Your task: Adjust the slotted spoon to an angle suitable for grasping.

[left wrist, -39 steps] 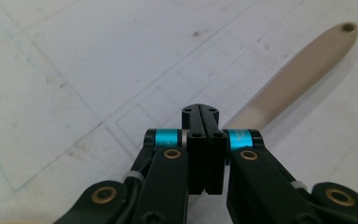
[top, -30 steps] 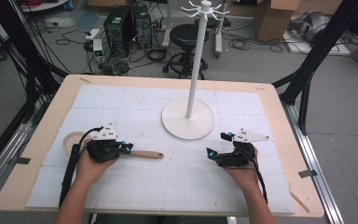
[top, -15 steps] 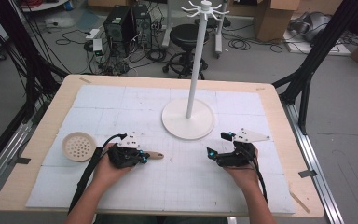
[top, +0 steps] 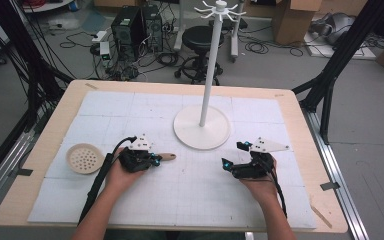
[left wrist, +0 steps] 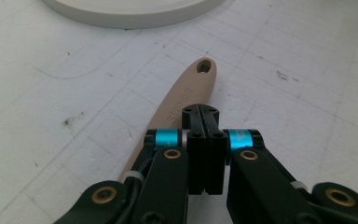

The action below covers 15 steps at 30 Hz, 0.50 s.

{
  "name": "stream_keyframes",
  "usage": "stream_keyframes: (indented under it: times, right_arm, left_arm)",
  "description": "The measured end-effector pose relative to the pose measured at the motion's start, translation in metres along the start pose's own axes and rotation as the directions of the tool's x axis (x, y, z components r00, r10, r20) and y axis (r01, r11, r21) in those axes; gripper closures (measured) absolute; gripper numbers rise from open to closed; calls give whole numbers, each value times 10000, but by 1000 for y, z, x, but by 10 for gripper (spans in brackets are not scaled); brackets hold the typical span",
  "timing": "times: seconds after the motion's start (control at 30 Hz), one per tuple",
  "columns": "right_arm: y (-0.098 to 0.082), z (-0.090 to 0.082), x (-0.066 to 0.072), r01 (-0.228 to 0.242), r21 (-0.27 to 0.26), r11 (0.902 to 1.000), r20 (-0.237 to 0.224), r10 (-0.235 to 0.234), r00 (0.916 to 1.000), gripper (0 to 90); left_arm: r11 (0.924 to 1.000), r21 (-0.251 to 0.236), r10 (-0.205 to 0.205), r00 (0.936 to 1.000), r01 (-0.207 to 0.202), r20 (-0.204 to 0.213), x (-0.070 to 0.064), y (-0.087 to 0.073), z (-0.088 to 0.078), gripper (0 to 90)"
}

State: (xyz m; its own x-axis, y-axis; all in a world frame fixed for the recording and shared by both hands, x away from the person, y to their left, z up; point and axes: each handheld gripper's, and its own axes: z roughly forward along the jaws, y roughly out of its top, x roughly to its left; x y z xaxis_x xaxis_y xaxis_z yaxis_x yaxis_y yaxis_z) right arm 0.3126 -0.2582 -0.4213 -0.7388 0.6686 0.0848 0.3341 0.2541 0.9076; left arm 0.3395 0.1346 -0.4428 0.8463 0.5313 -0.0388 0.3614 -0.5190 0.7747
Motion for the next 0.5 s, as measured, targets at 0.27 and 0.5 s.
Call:
stream_keyframes:
  times: [0.27, 0.5]
  right_arm:
    - [0, 1, 0, -60, 50, 10000, -25, 60, 10000, 114]
    - [-1, -1, 0, -39, -23, 10000, -10, 39, 10000, 114]
  left_arm:
    - [9971, -757, 129, 9995, -106, 303, -1, 4, -16, 859]
    - [9895, -1446, 24, 9978, 71, 656, 0, 4, -38, 705]
